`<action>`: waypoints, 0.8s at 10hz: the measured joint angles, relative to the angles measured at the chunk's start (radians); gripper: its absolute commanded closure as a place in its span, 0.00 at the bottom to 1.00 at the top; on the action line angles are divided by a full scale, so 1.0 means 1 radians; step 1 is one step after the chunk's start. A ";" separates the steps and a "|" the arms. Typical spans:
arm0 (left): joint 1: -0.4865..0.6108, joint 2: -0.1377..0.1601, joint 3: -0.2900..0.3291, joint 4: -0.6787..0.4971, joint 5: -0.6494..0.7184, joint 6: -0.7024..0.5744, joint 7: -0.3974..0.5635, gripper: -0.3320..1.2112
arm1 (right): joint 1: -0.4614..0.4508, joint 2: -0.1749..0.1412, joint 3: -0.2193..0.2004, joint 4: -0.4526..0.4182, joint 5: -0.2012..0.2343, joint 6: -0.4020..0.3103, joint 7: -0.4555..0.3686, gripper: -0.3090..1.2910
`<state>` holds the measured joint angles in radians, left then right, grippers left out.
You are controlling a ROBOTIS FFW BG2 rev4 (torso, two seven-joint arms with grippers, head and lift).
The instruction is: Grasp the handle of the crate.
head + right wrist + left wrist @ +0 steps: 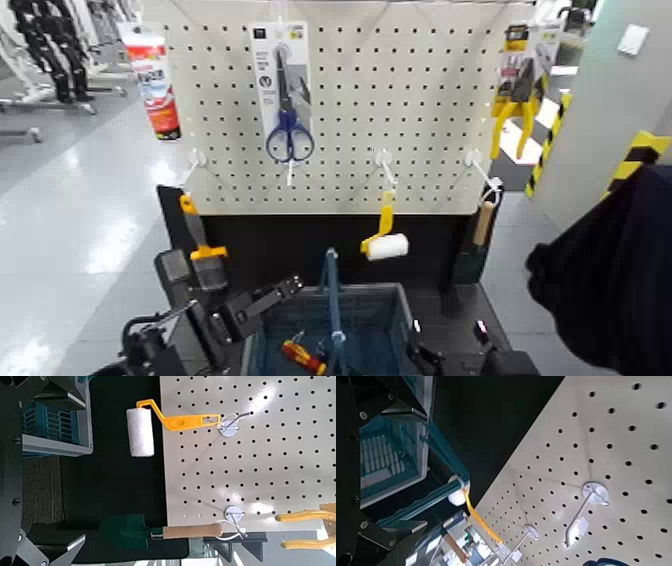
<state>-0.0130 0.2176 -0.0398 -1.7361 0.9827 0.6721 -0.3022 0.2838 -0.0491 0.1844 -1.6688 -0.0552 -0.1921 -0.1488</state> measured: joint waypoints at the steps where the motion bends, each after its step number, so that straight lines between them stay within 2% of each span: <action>1: -0.017 0.005 -0.011 0.032 0.074 0.025 -0.012 0.44 | 0.000 0.000 0.000 0.001 -0.001 -0.001 0.000 0.28; 4: -0.081 0.031 -0.045 0.129 0.237 0.108 -0.043 0.44 | 0.000 0.001 0.001 0.003 -0.002 -0.002 0.000 0.28; 8: -0.192 0.055 -0.136 0.287 0.364 0.159 -0.105 0.44 | -0.002 0.002 0.003 0.009 -0.006 -0.010 0.000 0.28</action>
<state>-0.2045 0.2721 -0.1762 -1.4495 1.3472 0.8314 -0.4069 0.2822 -0.0466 0.1876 -1.6602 -0.0613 -0.2022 -0.1488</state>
